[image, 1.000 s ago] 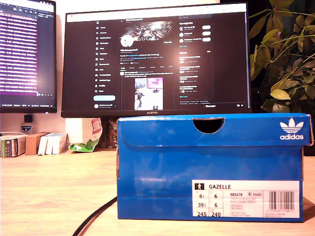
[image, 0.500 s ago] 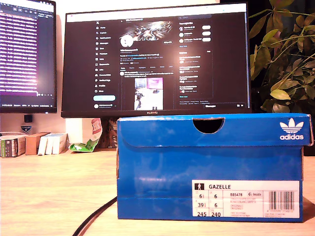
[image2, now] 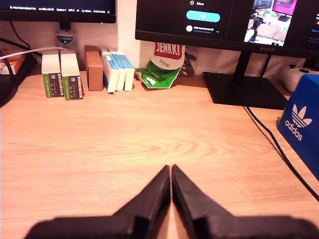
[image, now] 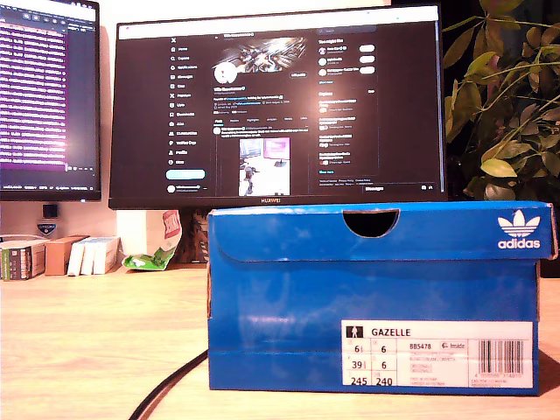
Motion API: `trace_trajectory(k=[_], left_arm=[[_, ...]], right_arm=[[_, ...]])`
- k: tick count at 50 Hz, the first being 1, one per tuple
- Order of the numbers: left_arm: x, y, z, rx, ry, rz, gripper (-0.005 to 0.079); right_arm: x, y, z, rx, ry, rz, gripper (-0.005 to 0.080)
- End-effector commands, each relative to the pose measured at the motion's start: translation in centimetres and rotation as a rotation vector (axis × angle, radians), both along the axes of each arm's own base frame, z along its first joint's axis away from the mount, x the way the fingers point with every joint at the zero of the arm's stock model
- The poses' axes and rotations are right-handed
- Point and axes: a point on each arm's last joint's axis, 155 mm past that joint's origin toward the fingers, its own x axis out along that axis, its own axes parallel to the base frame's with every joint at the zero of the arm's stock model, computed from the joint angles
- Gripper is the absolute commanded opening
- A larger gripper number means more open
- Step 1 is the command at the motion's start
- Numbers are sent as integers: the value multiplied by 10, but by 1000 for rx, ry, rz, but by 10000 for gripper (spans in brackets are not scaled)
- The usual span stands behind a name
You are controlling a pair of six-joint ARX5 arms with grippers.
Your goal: Close the blue shoebox by pushing the lid with your left arm and holding the box in place with your right arm
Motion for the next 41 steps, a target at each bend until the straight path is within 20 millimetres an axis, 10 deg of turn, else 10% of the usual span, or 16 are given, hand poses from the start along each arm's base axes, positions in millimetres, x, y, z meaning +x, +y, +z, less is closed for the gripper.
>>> trace_trajectory(k=[1, 41], left_arm=[[-1, -1, -17, 5, 38, -2, -9], [-1, -1, -17, 5, 38, -2, -9]], right_arm=[[1, 2, -10, -36, 17, 19, -5], [1, 2, -9, -51, 11, 22, -5]])
